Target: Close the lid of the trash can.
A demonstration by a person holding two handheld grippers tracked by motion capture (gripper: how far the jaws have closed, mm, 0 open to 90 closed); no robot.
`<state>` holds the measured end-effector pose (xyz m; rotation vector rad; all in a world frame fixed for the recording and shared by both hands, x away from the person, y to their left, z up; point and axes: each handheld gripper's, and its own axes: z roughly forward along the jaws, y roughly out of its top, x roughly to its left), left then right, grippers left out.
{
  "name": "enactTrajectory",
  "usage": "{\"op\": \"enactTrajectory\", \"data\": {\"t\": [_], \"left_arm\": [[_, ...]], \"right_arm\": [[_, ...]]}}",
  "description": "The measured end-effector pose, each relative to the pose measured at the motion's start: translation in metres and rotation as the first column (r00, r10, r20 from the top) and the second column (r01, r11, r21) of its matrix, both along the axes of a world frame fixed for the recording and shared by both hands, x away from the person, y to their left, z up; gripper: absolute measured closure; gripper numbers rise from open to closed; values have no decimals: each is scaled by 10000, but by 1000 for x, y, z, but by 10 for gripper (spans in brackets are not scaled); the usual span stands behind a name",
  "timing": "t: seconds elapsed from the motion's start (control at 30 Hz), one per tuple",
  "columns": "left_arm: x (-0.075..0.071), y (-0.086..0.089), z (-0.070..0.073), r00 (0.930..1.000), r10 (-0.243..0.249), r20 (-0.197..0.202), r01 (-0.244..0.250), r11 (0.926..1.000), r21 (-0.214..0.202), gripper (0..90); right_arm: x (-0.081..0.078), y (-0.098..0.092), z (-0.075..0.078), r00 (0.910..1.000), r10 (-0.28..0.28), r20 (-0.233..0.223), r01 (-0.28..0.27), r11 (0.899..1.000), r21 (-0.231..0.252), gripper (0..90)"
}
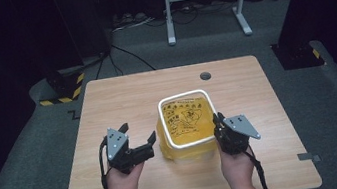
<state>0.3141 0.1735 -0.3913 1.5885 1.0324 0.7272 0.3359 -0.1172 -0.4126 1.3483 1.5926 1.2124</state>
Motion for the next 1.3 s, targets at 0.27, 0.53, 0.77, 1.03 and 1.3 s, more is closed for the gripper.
{"op": "enactTrajectory", "data": {"t": [0.27, 0.53, 0.77, 1.03, 1.3], "left_arm": [[-6, -29, -8, 9986, -408, 336, 406, 9992, 45, 101], [5, -43, -24, 9995, -264, 177, 244, 9940, 1062, 150], [13, -41, -28, 9992, -137, 364, 90, 9917, 1286, 160], [20, -41, -30, 9988, 49, 491, -106, 9929, 1181, 190], [29, -39, -30, 9982, 121, 595, -201, 9904, 1369, 200]], "right_arm": [[2, -1, -4, 9999, -7, -156, 8, 10000, 67, 813], [3, -1, -5, 9999, -21, -148, 24, 9999, 165, 809], [3, -1, -5, 9999, 49, -143, -46, 9998, 213, 804], [-1, -5, -4, 9995, 293, -110, -289, 9991, 320, 793], [-3, -7, -4, 9991, 406, -92, -402, 9983, 425, 792]]}}
